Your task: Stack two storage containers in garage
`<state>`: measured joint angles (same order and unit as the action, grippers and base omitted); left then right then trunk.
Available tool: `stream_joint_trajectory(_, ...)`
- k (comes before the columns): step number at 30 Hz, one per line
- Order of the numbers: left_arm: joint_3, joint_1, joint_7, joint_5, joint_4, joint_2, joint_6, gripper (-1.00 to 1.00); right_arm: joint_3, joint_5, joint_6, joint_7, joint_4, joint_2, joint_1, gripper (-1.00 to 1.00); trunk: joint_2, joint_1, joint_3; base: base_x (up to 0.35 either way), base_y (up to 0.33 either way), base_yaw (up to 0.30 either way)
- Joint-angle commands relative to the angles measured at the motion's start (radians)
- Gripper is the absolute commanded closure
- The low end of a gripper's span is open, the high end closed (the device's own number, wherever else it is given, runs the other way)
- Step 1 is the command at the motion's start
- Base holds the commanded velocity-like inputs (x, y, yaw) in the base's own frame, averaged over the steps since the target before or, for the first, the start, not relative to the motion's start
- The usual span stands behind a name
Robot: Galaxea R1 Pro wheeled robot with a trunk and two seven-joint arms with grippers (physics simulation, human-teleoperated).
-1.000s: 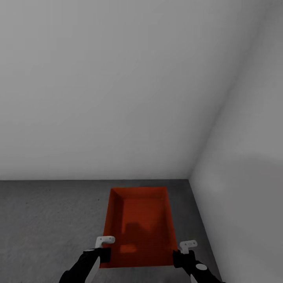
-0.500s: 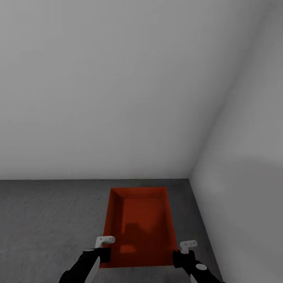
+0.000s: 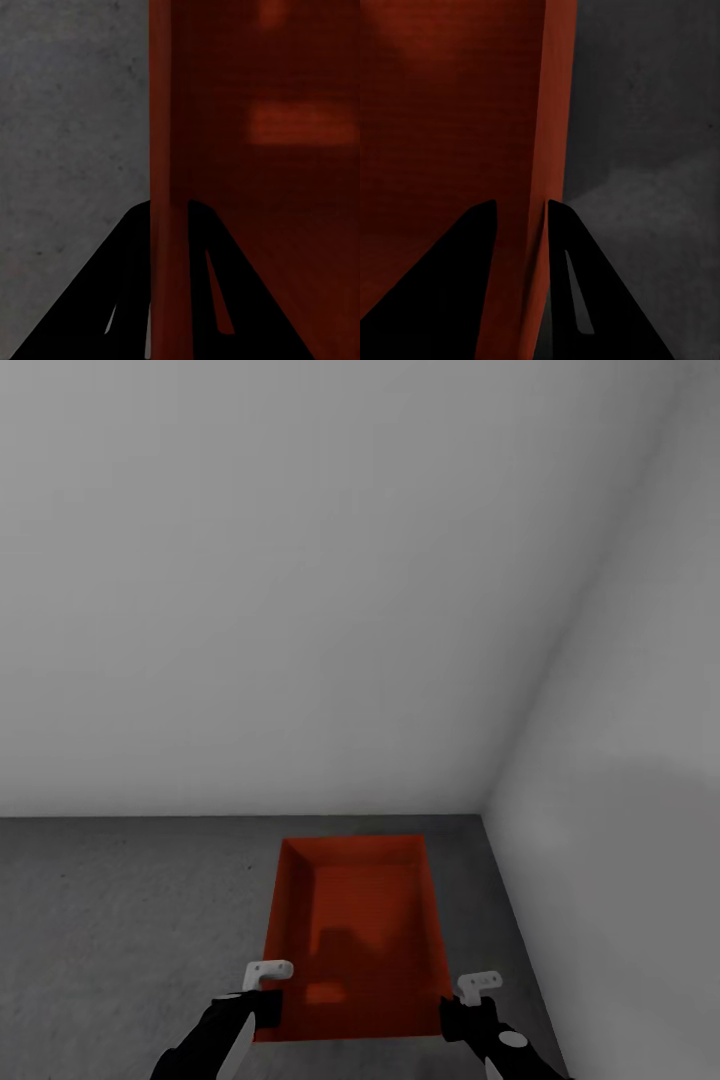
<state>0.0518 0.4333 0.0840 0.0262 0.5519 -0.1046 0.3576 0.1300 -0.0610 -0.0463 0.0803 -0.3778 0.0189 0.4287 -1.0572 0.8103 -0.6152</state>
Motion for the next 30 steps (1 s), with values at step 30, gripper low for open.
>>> stream_joint_trajectory(30,0.020,0.001,0.005,0.023,0.030,-0.003,0.007,1.00,0.053,-0.011,-0.003,0.004,0.002,0.006,-0.001,1.00,-0.211,0.115,-0.095,0.000,0.000,0.000)
